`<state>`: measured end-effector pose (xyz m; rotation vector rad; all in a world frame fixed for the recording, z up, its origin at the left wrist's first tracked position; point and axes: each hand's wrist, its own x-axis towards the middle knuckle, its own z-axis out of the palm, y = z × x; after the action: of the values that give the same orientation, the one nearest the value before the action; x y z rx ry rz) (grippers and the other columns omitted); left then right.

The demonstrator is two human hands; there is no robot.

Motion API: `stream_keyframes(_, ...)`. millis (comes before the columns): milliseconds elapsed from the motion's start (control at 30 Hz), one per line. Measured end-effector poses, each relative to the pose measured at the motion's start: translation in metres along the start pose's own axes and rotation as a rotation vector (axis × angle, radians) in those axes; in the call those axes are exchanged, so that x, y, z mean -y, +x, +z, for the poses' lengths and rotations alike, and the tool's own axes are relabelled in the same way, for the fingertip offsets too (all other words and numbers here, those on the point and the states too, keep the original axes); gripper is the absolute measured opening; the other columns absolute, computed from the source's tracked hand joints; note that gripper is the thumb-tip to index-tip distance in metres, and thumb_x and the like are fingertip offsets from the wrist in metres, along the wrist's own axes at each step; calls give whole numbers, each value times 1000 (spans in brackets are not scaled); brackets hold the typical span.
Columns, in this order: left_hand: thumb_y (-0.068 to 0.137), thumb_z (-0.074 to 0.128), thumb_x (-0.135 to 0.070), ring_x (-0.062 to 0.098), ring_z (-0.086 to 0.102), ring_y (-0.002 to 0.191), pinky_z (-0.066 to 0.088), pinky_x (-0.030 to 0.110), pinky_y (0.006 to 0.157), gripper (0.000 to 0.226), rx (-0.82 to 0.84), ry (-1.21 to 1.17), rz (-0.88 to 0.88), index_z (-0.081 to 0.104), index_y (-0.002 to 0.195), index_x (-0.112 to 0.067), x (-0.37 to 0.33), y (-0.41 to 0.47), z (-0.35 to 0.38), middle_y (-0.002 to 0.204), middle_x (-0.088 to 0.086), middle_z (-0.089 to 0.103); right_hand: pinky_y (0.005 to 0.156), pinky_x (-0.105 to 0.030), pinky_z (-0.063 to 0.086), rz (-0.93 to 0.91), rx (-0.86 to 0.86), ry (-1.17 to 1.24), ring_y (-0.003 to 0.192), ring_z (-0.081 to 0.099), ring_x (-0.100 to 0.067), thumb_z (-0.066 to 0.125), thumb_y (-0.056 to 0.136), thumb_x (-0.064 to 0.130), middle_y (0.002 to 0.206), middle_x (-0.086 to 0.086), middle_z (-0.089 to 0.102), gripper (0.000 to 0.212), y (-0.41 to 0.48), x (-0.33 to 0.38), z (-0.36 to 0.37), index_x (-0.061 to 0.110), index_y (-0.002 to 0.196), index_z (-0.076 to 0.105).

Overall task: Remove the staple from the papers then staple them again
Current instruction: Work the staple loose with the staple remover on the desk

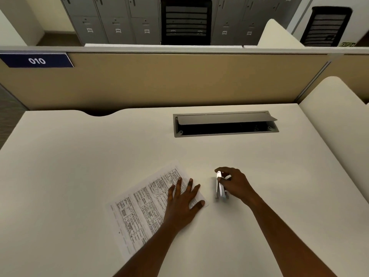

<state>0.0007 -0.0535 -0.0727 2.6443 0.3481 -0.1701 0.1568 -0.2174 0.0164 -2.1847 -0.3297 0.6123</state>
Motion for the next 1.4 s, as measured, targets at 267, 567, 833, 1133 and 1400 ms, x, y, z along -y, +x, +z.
stream_keyframes(267, 99, 24, -73, 15, -25, 155, -21, 39, 121, 67, 4, 26, -5, 18, 160, -48, 0, 1, 0, 172, -18, 1, 81, -39, 60, 257, -249, 815, 91, 69, -33, 77, 84, -1, 106, -28, 67, 27, 24, -5, -4, 0, 106, 63)
stream_keyframes(567, 94, 22, -82, 14, -26, 155, -28, 35, 118, 73, -17, 34, -14, 23, 159, -49, -3, 1, 0, 164, -25, -8, 91, -43, 59, 278, -574, 859, 101, 70, -38, 81, 80, 2, 108, -15, 66, 26, 36, -20, 16, 6, 104, 73)
stream_keyframes(833, 94, 18, -81, 13, -26, 154, -26, 35, 119, 71, -29, 53, -29, 26, 158, -50, -5, 2, 0, 167, -24, -4, 86, -42, 58, 223, -666, 457, 83, 69, -26, 82, 81, 13, 85, -3, 73, 10, 31, -22, 28, 17, 88, 76)
stream_keyframes(1133, 95, 18, -79, 12, -23, 155, -22, 35, 121, 69, -43, 48, -31, 31, 156, -50, -5, 0, -1, 169, -23, 4, 66, -27, 36, 79, -649, -24, 72, 53, -22, 76, 82, 10, 82, -9, 62, 3, 21, -26, 33, 10, 79, 74)
stream_keyframes(1400, 97, 20, -77, 12, -25, 155, -18, 37, 124, 66, -36, 34, -39, 32, 156, -50, -7, 1, -2, 169, -24, 4, 68, -25, 33, 120, -628, -51, 76, 52, -23, 77, 83, 13, 85, -16, 65, 12, 43, -21, 33, 6, 92, 73)
